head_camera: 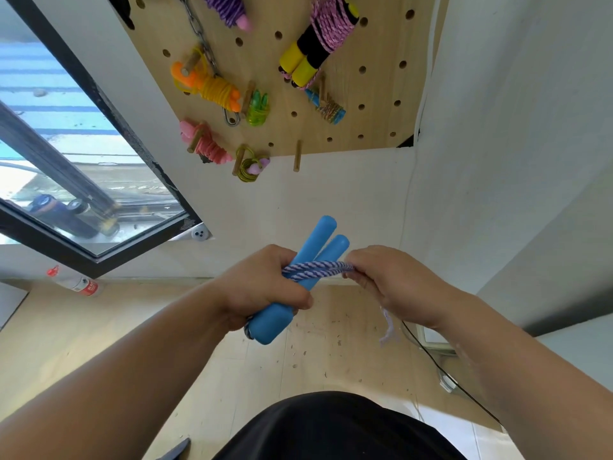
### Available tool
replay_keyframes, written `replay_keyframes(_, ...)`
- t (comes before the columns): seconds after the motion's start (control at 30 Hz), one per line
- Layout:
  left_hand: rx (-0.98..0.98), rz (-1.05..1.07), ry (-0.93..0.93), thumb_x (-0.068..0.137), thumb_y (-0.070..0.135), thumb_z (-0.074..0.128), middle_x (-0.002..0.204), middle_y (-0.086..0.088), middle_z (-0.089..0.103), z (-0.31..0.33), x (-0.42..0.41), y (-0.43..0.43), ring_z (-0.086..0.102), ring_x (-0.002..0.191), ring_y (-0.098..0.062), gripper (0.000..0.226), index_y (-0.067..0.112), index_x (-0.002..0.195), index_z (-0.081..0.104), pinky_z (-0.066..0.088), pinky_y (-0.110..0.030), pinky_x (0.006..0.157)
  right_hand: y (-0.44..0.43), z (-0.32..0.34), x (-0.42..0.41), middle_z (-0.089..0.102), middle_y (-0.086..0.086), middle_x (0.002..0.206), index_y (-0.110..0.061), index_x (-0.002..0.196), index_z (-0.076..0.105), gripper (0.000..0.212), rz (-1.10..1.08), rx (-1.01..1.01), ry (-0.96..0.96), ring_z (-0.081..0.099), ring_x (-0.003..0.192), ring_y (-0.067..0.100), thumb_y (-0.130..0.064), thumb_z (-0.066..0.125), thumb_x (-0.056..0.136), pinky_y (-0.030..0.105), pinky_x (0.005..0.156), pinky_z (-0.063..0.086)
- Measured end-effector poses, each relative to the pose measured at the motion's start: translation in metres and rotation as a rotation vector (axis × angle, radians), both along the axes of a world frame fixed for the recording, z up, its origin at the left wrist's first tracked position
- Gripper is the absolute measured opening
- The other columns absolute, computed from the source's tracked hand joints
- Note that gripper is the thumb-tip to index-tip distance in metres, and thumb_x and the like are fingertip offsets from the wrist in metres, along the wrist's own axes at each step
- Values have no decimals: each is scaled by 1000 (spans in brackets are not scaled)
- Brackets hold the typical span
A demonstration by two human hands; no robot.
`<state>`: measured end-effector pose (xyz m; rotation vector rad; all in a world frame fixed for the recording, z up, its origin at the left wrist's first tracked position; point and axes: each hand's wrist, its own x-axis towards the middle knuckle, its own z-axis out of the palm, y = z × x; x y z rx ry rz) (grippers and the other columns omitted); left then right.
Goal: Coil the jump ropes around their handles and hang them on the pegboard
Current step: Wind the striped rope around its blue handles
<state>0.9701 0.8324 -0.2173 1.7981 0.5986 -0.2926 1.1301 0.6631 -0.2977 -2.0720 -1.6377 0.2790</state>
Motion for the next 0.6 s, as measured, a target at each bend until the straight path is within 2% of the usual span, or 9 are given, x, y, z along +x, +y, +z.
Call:
replay_keyframes(0.07, -55, -145, -6, 67, 1, 71, 58, -1, 59, 6, -1, -5, 58, 53, -12, 19, 14, 65, 57, 51, -26, 53, 6, -4, -6, 51, -8, 73, -23, 82, 47, 31, 28, -21, -62, 46, 68, 16, -39, 28, 100, 33, 63, 36)
replay_keyframes(0.1, -45, -233, 19, 69, -3, 72, 58, 2, 59, 7, -1, -7, 59, 54, -10, 26, 18, 62, 58, 50, -25, 54, 9, -3, -7, 49, -11, 72, -27, 78, 43, 22, 37, -44, -72, 44, 67, 12, -32, 34, 98, 30, 64, 31)
replay_keyframes(0.17, 44, -391, 131, 74, -6, 73, 59, 7, 59, 2, -2, -12, 58, 55, -8, 36, 23, 61, 57, 50, -23, 57, 18, 7, -6, 42, -16, 70, -36, 76, 38, 26, 82, -70, -121, 37, 67, 7, -19, 49, 91, 27, 66, 27)
replay_keyframes(0.2, 92, -441, 193, 75, -4, 73, 60, 8, 58, -4, -3, -12, 58, 56, -7, 34, 22, 62, 56, 49, -23, 57, 23, 13, -3, 44, -16, 71, -35, 78, 41, 24, 123, -64, -174, 36, 70, 6, -17, 52, 88, 28, 66, 29)
replay_keyframes(0.27, 162, -491, 302, 75, 0, 74, 63, 6, 58, -17, -6, -9, 58, 57, -9, 23, 16, 69, 58, 50, -23, 56, 28, 26, 5, 55, -11, 79, -26, 87, 53, 8, 187, -99, -262, 45, 78, 15, -24, 45, 89, 34, 66, 37)
replay_keyframes(0.3, 195, -503, 356, 74, 3, 74, 65, 5, 60, -22, -8, -7, 59, 59, -10, 18, 15, 74, 61, 51, -24, 57, 30, 34, 7, 58, -7, 82, -23, 89, 56, 17, 216, -99, -312, 49, 82, 18, -29, 40, 90, 35, 68, 39)
replay_keyframes(0.37, 266, -491, 441, 72, 9, 75, 65, 5, 60, -31, -10, 2, 59, 58, -10, 14, 15, 75, 63, 50, -24, 56, 33, 45, 2, 57, -3, 84, -22, 89, 53, 18, 246, -142, -278, 51, 85, 21, -30, 38, 94, 36, 71, 40)
replay_keyframes(0.43, 306, -396, 449, 68, 11, 74, 60, 6, 58, -35, -11, 12, 57, 54, -10, 15, 17, 69, 61, 46, -23, 52, 33, 50, -8, 52, -3, 80, -22, 87, 47, 14, 253, -207, -205, 51, 81, 21, -28, 42, 99, 39, 72, 42)
replay_keyframes(0.6, 242, -116, 337, 67, 8, 75, 60, 1, 61, -38, -14, 38, 60, 54, -12, 14, 12, 69, 62, 49, -25, 54, 22, 50, -19, 46, -3, 64, -24, 73, 37, 27, 139, -228, -120, 41, 57, 15, -35, 44, 96, 36, 55, 32)
